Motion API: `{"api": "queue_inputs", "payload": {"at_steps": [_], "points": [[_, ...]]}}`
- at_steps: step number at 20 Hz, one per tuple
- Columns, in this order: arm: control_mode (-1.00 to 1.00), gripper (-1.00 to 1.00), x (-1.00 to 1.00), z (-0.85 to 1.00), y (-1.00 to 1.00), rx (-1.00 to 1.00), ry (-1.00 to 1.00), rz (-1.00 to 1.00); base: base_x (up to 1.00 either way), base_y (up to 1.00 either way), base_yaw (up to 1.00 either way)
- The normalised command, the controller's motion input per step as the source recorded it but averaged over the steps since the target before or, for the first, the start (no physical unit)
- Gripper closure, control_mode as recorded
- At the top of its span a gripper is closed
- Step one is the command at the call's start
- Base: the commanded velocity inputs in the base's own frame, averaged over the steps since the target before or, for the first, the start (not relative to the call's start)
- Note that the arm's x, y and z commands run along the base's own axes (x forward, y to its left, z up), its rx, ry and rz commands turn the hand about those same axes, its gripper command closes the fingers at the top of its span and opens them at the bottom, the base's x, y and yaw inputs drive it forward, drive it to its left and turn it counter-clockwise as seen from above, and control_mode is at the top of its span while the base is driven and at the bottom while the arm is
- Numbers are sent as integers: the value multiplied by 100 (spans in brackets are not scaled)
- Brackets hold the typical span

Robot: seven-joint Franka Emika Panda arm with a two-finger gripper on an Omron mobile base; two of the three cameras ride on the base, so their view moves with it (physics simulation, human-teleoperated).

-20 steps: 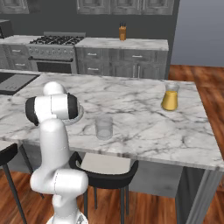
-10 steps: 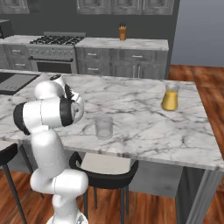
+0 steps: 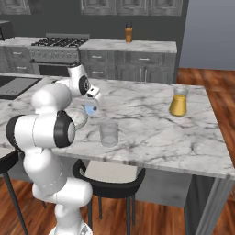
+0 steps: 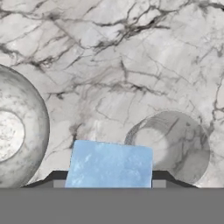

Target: There are two ice cubes in the ice bowl. Place both ice cubes in the glass cup.

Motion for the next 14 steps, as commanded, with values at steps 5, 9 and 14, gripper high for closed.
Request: {"api": "queue_inputs", "payload": {"at_steps": [5, 9, 14], "points": [[-100, 100, -4, 4, -89, 25, 5, -3, 0, 0, 0], [-100, 100, 2, -15, -23, 2, 0, -2, 0, 0, 0], [-100, 100, 0, -38, -20, -4, -6, 0, 0, 0, 0]]}}
